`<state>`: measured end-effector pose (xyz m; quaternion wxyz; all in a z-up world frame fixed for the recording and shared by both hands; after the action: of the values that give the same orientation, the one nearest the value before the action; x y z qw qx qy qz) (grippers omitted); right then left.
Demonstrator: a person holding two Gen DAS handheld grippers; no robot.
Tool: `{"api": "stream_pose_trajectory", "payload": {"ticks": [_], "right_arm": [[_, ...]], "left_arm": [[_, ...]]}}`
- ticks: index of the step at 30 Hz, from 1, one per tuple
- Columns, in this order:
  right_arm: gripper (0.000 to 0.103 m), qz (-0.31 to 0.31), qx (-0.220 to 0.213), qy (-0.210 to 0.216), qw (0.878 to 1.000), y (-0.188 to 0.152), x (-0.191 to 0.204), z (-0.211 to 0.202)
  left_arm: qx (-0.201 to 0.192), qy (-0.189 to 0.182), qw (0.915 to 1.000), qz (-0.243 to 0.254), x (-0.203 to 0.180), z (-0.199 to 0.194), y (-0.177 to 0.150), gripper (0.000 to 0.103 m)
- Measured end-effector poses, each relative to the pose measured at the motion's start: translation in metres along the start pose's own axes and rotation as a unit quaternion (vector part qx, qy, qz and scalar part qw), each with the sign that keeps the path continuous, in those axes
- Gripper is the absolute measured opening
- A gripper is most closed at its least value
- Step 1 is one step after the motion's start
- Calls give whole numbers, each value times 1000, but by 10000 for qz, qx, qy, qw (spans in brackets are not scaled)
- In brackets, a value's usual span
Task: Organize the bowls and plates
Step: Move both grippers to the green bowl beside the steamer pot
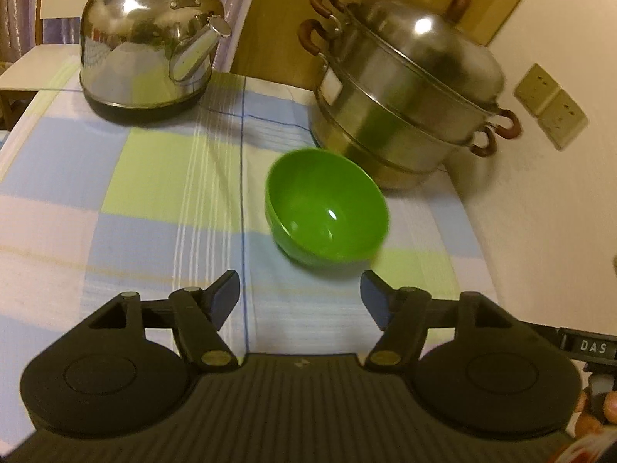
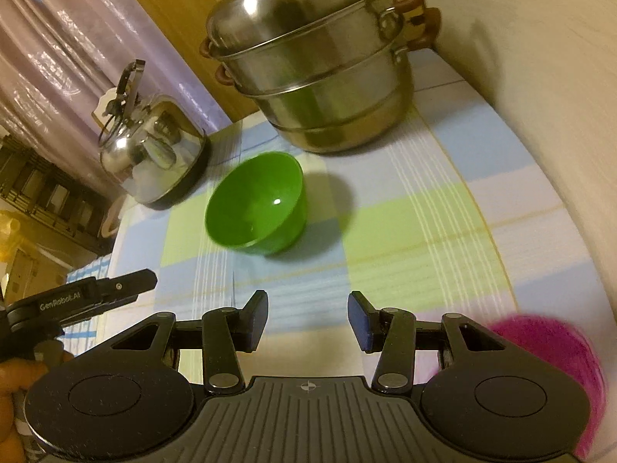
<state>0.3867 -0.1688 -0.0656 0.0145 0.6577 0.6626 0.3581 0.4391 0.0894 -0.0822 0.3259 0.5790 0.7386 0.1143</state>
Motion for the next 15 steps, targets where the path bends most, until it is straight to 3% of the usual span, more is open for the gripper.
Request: {"api": "stream_pose_trajectory", "payload": {"ticks": [8,15], "right_arm": [[49,-25,71,60,10000,40,-5,54],[49,21,57,211,9998,72,-6,98]], "left_arm": [[30,148,9998,-100,23,50,31,70],[21,-14,9993,-378,30,87,56,70]]}}
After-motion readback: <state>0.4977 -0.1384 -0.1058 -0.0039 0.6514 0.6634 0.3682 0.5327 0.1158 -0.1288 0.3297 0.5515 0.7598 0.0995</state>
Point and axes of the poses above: each gripper's, at about its wrist camera, not at the fingertips, and z roughly the way its jaws point, x to its left, y to its top, the point moved 8 cm from there along z, roughly the way its jaws point, and after that the axes turned 2 degrees about y, right-handed, at the moved point
